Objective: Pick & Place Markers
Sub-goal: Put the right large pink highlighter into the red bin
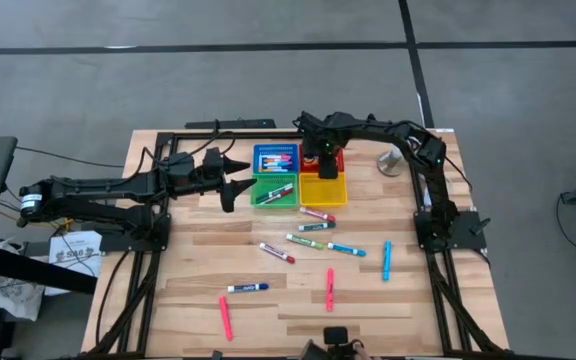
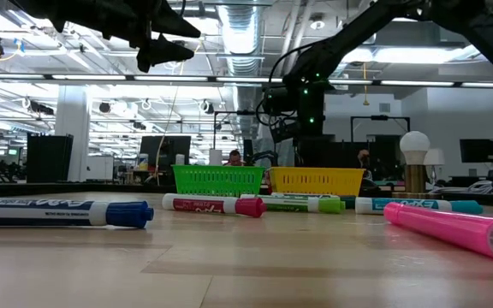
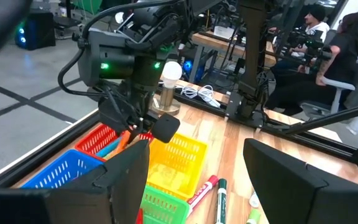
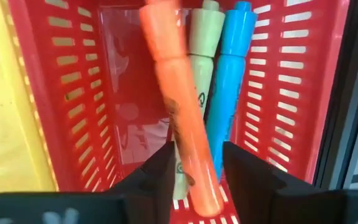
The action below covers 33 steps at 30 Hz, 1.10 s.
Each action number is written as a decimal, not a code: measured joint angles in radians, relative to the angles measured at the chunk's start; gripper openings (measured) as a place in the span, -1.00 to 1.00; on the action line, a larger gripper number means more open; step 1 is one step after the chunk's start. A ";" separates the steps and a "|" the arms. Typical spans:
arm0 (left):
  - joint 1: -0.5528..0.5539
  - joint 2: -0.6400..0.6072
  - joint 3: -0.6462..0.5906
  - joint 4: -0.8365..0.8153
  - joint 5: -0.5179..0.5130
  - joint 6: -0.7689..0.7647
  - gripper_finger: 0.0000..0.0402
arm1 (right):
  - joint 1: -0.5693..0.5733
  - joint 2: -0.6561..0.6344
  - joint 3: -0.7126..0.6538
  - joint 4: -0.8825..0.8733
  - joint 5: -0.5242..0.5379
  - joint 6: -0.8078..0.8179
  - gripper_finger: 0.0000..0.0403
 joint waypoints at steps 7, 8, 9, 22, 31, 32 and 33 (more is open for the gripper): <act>0.000 0.000 0.000 0.000 0.000 0.000 0.30 | 0.019 -0.014 0.114 -0.127 0.031 -0.026 -0.13; 0.000 0.000 0.000 0.000 0.000 0.000 0.30 | 0.022 -0.014 0.153 -0.170 0.030 -0.029 -0.12; 0.000 0.000 0.000 0.000 0.000 0.000 0.30 | 0.024 -0.014 0.196 -0.217 0.024 -0.027 -0.10; -0.003 0.000 0.000 -0.003 0.000 0.000 0.30 | 0.121 -0.269 0.525 -0.613 -0.142 0.446 -0.08; -0.003 0.000 0.000 -0.004 0.000 0.000 0.30 | 0.314 -0.544 0.506 -0.629 -0.159 0.913 -0.11; -0.003 0.000 0.000 -0.004 0.000 0.000 0.30 | 0.339 -0.562 0.506 -0.629 -0.158 0.960 -0.11; -0.003 0.000 0.000 -0.004 0.000 0.000 0.30 | 0.364 -0.577 0.506 -0.629 -0.157 1.003 -0.11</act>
